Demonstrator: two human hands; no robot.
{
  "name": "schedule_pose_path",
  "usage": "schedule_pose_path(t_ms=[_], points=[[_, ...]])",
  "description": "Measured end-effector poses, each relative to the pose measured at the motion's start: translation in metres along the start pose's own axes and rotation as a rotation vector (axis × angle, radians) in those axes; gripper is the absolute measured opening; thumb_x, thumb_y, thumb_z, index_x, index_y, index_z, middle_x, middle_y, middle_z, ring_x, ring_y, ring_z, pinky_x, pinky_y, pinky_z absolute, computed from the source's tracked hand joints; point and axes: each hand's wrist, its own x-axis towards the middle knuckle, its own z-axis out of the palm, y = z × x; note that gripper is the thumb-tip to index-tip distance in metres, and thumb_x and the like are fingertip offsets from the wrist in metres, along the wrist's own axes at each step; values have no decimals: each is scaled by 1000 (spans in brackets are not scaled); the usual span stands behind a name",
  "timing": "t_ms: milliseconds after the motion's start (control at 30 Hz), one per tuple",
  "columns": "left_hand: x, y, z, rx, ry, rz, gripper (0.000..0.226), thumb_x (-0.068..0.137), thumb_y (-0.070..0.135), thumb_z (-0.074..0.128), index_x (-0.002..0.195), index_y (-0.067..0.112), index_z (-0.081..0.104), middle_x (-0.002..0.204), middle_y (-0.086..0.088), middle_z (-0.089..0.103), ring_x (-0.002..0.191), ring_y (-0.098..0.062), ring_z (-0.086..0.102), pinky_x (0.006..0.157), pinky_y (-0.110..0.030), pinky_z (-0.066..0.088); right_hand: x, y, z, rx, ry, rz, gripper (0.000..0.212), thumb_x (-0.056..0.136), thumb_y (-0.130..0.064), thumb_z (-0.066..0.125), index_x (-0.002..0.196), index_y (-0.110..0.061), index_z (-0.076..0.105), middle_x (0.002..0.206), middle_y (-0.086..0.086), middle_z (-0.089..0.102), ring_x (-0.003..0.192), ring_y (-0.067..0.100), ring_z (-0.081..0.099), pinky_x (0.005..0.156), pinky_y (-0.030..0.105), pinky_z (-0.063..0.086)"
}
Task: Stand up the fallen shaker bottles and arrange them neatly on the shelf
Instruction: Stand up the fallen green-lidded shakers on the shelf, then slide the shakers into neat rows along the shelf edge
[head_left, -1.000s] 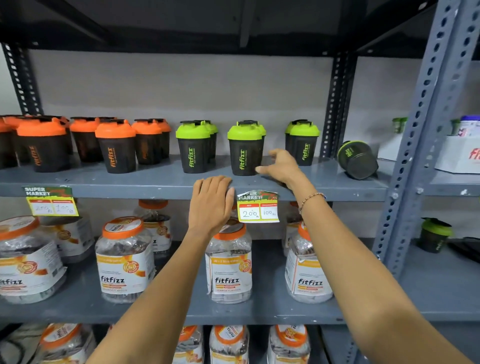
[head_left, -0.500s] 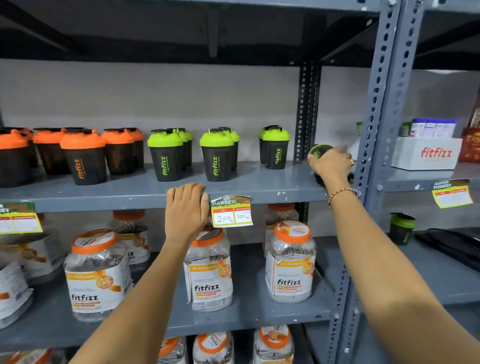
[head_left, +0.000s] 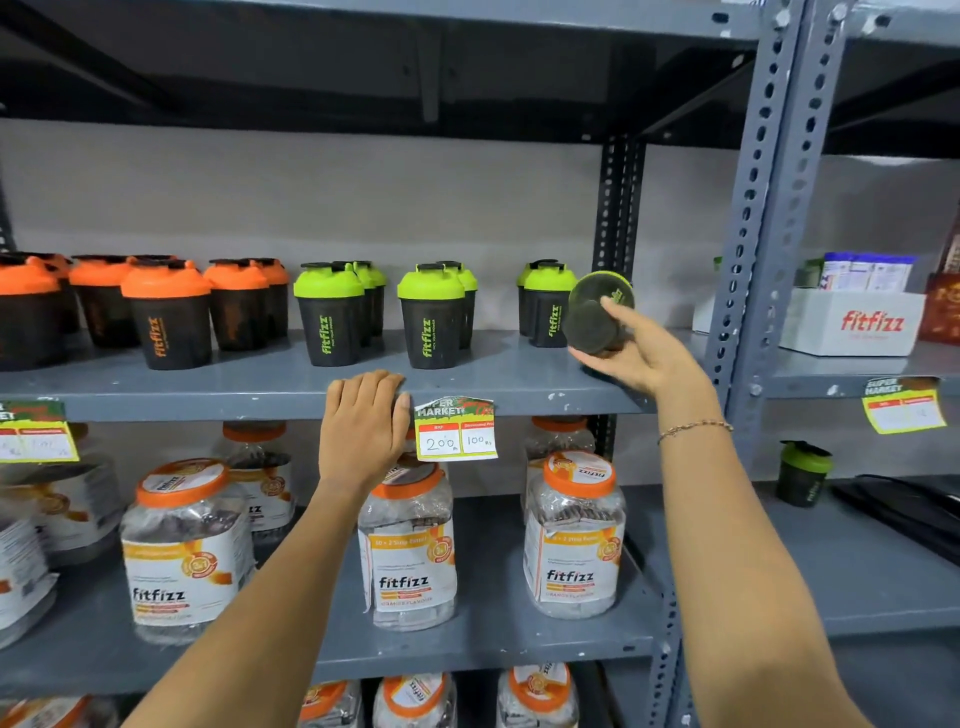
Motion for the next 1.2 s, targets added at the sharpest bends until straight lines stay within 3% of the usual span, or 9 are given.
schedule_pose_path(t_ms=[100, 200, 267, 500, 867, 1000, 1100, 1133, 1200], points=[[0, -1, 1, 8, -4, 3, 44, 98, 35, 26, 110, 10, 61, 107, -6, 64, 98, -24, 57, 91, -35, 32, 6, 10, 12, -214, 3, 6, 27, 84, -16, 70, 108, -8, 60, 109, 11, 67, 102, 21, 62, 98, 39, 49], [0, -2, 2, 3, -4, 4, 42, 98, 34, 28, 112, 10, 60, 108, -5, 63, 99, -23, 56, 90, -35, 33, 19, 16, 20, -425, 60, -47, 37, 80, 1, 72, 115, 4, 59, 100, 12, 69, 109, 26, 63, 89, 33, 54], [0, -2, 3, -1, -5, 1, 42, 98, 34, 28, 112, 11, 60, 109, -5, 63, 99, -23, 56, 90, -35, 33, 28, 21, 25, -545, 65, -56, 44, 77, 8, 71, 118, 8, 57, 112, 19, 68, 113, 31, 62, 96, 38, 52], [1, -4, 5, -22, 6, 1, 45, 98, 36, 26, 114, 11, 60, 111, -6, 64, 102, -23, 57, 93, -35, 33, 56, 33, 26, -916, 150, -178, 69, 69, 1, 80, 126, -5, 41, 125, 11, 60, 116, 26, 57, 103, 42, 47], [2, -6, 9, -94, 82, 17, 44, 98, 37, 29, 112, 13, 62, 110, -3, 65, 101, -19, 57, 93, -31, 32, 62, 33, 25, -1135, 180, -148, 67, 75, -7, 76, 129, -3, 38, 125, 16, 58, 116, 30, 57, 100, 44, 49], [14, 13, -3, -227, 139, -236, 42, 98, 32, 30, 87, 12, 65, 85, -3, 66, 84, -21, 57, 86, -34, 36, 55, 30, 29, -1222, 173, -99, 58, 81, -8, 71, 129, 2, 40, 120, 16, 57, 110, 31, 58, 92, 38, 52], [41, 30, -13, -258, 112, -446, 28, 97, 27, 41, 89, 10, 62, 89, -9, 65, 87, -30, 59, 81, -39, 39, 51, 23, 32, -1206, 151, -69, 33, 81, -11, 72, 105, -1, 52, 99, 10, 57, 85, 22, 57, 64, 23, 52], [52, 34, -14, -291, 59, -488, 24, 94, 26, 47, 102, 10, 62, 102, -10, 65, 95, -32, 60, 82, -40, 41, 51, 21, 33, -1184, 135, -64, 41, 78, -15, 76, 106, -1, 51, 102, 9, 58, 89, 24, 58, 70, 26, 54], [74, 41, -14, -374, -117, -569, 41, 89, 28, 61, 122, 6, 50, 124, -13, 54, 109, -34, 57, 85, -42, 45, 54, 22, 33, -1124, 127, -76, 73, 69, -23, 84, 124, 1, 43, 120, 11, 58, 111, 28, 57, 96, 39, 50]])
